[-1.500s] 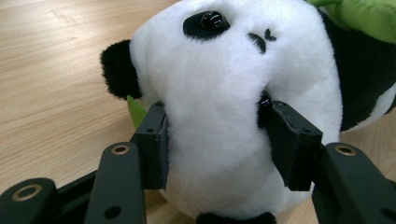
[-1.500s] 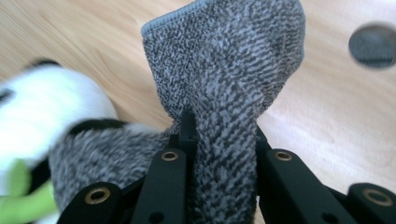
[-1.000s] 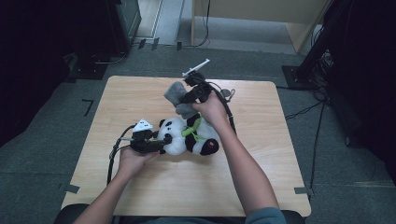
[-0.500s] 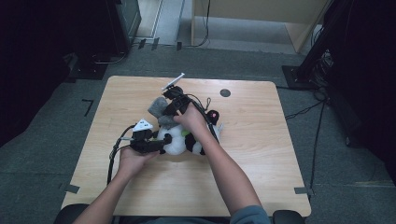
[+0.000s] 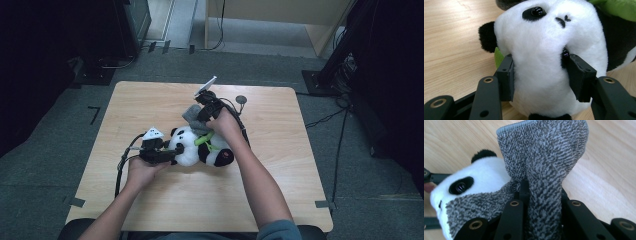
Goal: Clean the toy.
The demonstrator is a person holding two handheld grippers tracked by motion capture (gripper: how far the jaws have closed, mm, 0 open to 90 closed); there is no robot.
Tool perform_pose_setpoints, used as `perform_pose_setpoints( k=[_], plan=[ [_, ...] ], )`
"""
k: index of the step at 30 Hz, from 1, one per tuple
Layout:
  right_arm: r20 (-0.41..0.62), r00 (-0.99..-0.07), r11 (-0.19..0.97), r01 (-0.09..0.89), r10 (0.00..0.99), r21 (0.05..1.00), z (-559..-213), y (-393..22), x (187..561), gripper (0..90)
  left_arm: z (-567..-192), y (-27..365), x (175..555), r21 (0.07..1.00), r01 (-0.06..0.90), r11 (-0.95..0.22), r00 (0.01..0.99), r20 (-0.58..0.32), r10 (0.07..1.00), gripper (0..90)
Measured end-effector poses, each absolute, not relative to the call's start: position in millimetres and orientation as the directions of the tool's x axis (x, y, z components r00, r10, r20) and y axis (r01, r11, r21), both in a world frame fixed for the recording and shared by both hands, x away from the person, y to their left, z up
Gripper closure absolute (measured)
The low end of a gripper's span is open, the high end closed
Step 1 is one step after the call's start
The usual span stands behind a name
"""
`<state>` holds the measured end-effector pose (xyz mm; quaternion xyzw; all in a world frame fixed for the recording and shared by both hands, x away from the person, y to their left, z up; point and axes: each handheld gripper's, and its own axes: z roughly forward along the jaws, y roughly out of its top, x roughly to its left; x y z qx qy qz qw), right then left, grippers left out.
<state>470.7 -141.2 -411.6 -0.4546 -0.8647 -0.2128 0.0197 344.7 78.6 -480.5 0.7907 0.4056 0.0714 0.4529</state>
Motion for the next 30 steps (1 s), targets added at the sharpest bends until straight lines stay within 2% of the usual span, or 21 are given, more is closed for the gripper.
perform_pose_setpoints(
  k=[14, 17, 23, 30],
  plan=[
    [0.243, -0.556, 0.464, 0.815, 0.795, 0.346, -407.8, -169.5, 475.1, 76.8, -480.6, 78.8, 344.6, 0.776, 0.57, -0.269, 0.668, -0.248, 0.701, 47.3],
    [0.196, -0.55, 0.473, 0.816, 0.812, 0.332, -409.8, -179.4, 477.1, 77.0, -480.6, 78.7, 344.4, 0.775, 0.573, -0.266, 0.666, -0.252, 0.702, 47.3],
    [0.338, -0.495, 0.399, 0.861, 0.801, 0.317, -420.3, -207.9, 480.1, 77.2, -480.9, 78.5, 344.3, 0.778, 0.569, -0.266, 0.668, -0.249, 0.701, 47.7],
    [0.338, -0.48, 0.37, 0.865, 0.81, 0.34, -423.4, -228.7, 476.4, 77.5, -480.4, 78.9, 344.6, 0.778, 0.568, -0.269, 0.669, -0.247, 0.701, 48.2]
  ],
)
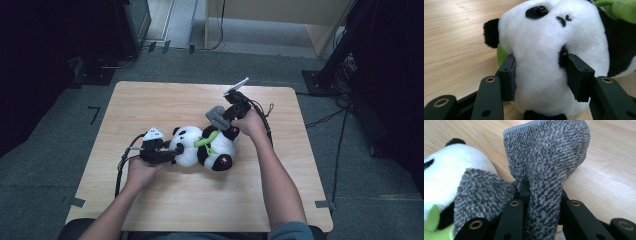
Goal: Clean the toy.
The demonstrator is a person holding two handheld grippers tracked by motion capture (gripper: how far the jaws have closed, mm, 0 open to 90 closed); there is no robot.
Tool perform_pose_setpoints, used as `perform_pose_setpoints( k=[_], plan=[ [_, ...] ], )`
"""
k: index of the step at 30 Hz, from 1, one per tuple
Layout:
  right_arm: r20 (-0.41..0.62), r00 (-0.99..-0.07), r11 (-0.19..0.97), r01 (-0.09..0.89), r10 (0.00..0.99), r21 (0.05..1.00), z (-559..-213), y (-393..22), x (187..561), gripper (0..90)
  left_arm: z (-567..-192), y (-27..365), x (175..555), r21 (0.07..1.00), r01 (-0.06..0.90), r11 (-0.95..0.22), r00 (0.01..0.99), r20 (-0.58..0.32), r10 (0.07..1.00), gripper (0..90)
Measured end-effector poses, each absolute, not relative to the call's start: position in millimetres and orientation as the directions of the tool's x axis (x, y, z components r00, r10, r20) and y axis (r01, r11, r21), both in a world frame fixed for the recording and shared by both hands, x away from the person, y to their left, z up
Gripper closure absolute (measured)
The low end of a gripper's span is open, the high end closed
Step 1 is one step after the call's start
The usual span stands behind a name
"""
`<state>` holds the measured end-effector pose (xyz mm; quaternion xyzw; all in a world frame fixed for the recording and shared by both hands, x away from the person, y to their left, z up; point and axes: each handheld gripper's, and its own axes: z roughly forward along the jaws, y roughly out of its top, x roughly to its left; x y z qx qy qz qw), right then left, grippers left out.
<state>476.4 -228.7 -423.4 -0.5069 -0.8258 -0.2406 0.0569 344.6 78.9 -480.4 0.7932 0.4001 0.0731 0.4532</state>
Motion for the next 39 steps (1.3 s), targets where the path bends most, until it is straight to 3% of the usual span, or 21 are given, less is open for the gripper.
perform_pose_setpoints(
  k=[6, 10, 16, 19, 29, 39],
  plan=[
    [0.316, -0.47, 0.353, 0.863, 0.825, 0.362, -426.0, -244.9, 471.7, 77.9, -479.3, 79.8, 345.3, 0.776, 0.568, -0.273, 0.668, -0.241, 0.704, 48.4],
    [0.248, -0.451, 0.343, 0.86, 0.857, 0.379, -423.4, -261.0, 468.4, 78.1, -478.4, 80.8, 345.9, 0.773, 0.575, -0.27, 0.658, -0.24, 0.714, 48.6],
    [0.225, -0.416, 0.251, 0.814, 0.881, 0.524, -393.8, -282.6, 457.8, 78.0, -476.4, 81.2, 346.0, 0.775, 0.589, -0.231, 0.61, -0.238, 0.756, 48.7],
    [0.236, -0.441, 0.23, 0.77, 0.866, 0.595, -378.1, -284.9, 449.5, 77.8, -477.2, 83.3, 347.9, 0.776, 0.593, -0.214, 0.604, -0.253, 0.756, 48.5],
    [0.299, -0.528, 0.209, 0.701, 0.795, 0.682, -353.0, -260.0, 426.9, 76.2, -478.3, 85.2, 349.3, 0.777, 0.59, -0.218, 0.618, -0.261, 0.742, 47.0],
    [0.312, -0.568, 0.229, 0.686, 0.761, 0.691, -383.3, -247.0, 415.6, 75.2, -478.6, 85.3, 349.5, 0.775, 0.593, -0.217, 0.617, -0.265, 0.741, 46.0]
  ],
)
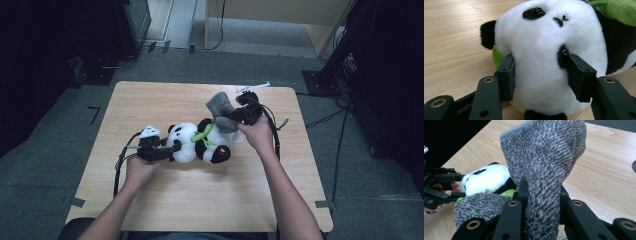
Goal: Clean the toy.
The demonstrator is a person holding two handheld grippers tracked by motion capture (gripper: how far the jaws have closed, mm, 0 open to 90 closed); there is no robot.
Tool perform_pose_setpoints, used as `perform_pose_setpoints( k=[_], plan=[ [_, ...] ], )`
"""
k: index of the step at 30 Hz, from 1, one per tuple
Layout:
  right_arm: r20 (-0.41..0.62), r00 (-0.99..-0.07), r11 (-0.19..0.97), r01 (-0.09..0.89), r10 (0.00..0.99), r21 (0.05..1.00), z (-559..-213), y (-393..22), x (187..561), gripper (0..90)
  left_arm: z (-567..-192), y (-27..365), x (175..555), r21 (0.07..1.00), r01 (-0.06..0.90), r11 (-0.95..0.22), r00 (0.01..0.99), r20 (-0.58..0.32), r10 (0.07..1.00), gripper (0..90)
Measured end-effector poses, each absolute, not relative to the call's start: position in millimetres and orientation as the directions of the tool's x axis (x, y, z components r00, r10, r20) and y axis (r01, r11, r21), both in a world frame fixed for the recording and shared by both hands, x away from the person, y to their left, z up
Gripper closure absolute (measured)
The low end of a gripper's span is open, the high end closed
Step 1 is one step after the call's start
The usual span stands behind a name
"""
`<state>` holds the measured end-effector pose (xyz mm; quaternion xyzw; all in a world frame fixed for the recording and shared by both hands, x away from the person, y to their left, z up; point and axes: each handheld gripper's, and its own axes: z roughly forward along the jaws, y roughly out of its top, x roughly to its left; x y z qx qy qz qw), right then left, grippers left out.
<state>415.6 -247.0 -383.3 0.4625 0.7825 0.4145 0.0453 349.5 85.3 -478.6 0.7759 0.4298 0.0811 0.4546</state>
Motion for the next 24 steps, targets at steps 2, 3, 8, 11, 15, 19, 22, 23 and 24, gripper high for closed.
perform_pose_setpoints(
  k=[2, 3, 8, 11, 15, 19, 22, 23, 24],
  plan=[
    [0.32, -0.567, 0.212, 0.68, 0.759, 0.702, -388.6, -250.2, 413.3, 74.8, -478.7, 85.3, 349.6, 0.775, 0.594, -0.216, 0.618, -0.267, 0.74, 46.0],
    [0.321, -0.568, 0.213, 0.681, 0.758, 0.701, -389.8, -250.9, 412.7, 74.5, -478.7, 85.2, 349.6, 0.775, 0.594, -0.217, 0.618, -0.267, 0.74, 46.0],
    [0.257, -0.591, 0.262, 0.649, 0.765, 0.714, -395.0, -253.3, 406.0, 72.8, -478.7, 85.2, 349.7, 0.774, 0.596, -0.215, 0.618, -0.271, 0.738, 45.6],
    [0.252, -0.589, 0.258, 0.645, 0.768, 0.72, -399.0, -255.6, 402.7, 72.4, -479.0, 85.3, 349.9, 0.773, 0.598, -0.211, 0.619, -0.278, 0.735, 45.4],
    [0.27, -0.575, 0.243, 0.661, 0.772, 0.71, -401.7, -258.3, 403.3, 72.9, -479.0, 85.5, 350.0, 0.774, 0.598, -0.21, 0.62, -0.28, 0.733, 45.3],
    [0.279, -0.565, 0.236, 0.672, 0.777, 0.702, -404.4, -261.7, 404.8, 73.8, -479.0, 85.7, 350.3, 0.773, 0.6, -0.208, 0.62, -0.285, 0.731, 45.2],
    [0.292, -0.56, 0.223, 0.676, 0.775, 0.702, -407.4, -265.2, 404.2, 74.0, -479.0, 85.7, 350.3, 0.773, 0.6, -0.208, 0.621, -0.285, 0.731, 45.1],
    [0.295, -0.558, 0.22, 0.677, 0.776, 0.703, -407.9, -265.9, 403.7, 74.0, -479.0, 85.7, 350.3, 0.773, 0.599, -0.208, 0.621, -0.285, 0.73, 45.1],
    [0.295, -0.56, 0.218, 0.675, 0.774, 0.705, -408.7, -266.9, 403.1, 74.0, -479.0, 85.7, 350.3, 0.773, 0.599, -0.208, 0.621, -0.285, 0.73, 45.1]
  ],
)
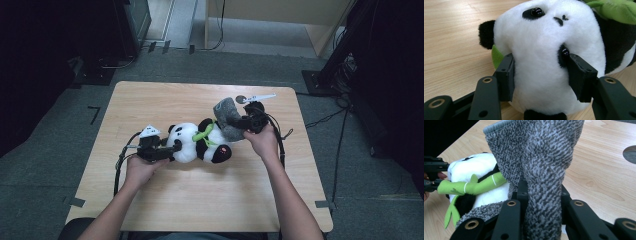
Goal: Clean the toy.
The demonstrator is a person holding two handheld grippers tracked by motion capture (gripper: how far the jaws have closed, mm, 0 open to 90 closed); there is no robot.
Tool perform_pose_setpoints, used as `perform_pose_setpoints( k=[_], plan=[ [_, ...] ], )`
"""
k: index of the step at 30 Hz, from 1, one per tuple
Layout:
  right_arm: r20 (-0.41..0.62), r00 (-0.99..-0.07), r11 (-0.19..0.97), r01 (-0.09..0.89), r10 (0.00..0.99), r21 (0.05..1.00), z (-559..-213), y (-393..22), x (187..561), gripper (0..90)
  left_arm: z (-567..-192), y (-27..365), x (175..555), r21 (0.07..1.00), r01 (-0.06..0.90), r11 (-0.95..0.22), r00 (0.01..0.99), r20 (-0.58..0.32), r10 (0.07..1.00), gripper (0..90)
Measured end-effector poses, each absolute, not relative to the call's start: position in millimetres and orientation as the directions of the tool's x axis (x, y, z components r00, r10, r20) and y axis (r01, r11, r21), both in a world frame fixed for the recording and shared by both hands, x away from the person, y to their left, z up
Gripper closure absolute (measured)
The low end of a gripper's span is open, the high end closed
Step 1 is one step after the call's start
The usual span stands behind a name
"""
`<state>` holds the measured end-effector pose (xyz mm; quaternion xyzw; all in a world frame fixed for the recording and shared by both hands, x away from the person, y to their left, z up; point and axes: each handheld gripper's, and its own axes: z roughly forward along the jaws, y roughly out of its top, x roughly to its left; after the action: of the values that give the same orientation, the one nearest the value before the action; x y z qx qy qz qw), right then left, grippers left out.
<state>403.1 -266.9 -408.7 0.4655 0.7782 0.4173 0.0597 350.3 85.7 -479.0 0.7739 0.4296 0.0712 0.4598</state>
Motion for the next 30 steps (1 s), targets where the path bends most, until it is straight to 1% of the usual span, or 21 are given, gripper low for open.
perform_pose_setpoints(
  k=[8, 11, 14, 17, 21, 25, 27, 30],
  plan=[
    [0.29, -0.531, 0.204, 0.687, 0.796, 0.698, -414.8, -279.1, 399.1, 74.4, -480.3, 87.8, 351.5, 0.776, 0.596, -0.208, 0.631, -0.292, 0.719, 44.8],
    [0.296, -0.544, 0.197, 0.673, 0.785, 0.713, -420.7, -283.6, 396.8, 74.4, -481.2, 88.5, 352.2, 0.778, 0.594, -0.205, 0.634, -0.297, 0.714, 44.9],
    [0.287, -0.54, 0.205, 0.676, 0.791, 0.708, -424.0, -284.8, 395.7, 75.1, -481.3, 88.6, 352.6, 0.779, 0.593, -0.205, 0.636, -0.297, 0.713, 44.8],
    [0.252, -0.53, 0.233, 0.684, 0.809, 0.691, -429.0, -286.9, 395.2, 75.3, -481.1, 88.7, 352.8, 0.779, 0.592, -0.208, 0.638, -0.294, 0.712, 44.7],
    [0.247, -0.49, 0.213, 0.705, 0.836, 0.677, -435.4, -296.1, 392.1, 75.2, -480.9, 88.7, 353.0, 0.778, 0.591, -0.213, 0.64, -0.291, 0.711, 44.4],
    [0.258, -0.474, 0.169, 0.685, 0.842, 0.708, -425.0, -306.3, 387.1, 75.0, -480.7, 88.5, 352.9, 0.778, 0.59, -0.214, 0.639, -0.289, 0.712, 43.9],
    [0.272, -0.479, 0.142, 0.664, 0.835, 0.734, -413.8, -308.7, 385.1, 74.9, -480.5, 88.3, 352.7, 0.777, 0.591, -0.215, 0.639, -0.289, 0.713, 43.6],
    [0.266, -0.5, 0.133, 0.627, 0.824, 0.767, -395.1, -304.8, 382.8, 74.8, -480.6, 88.4, 352.9, 0.778, 0.59, -0.214, 0.639, -0.288, 0.713, 43.4]
  ],
)
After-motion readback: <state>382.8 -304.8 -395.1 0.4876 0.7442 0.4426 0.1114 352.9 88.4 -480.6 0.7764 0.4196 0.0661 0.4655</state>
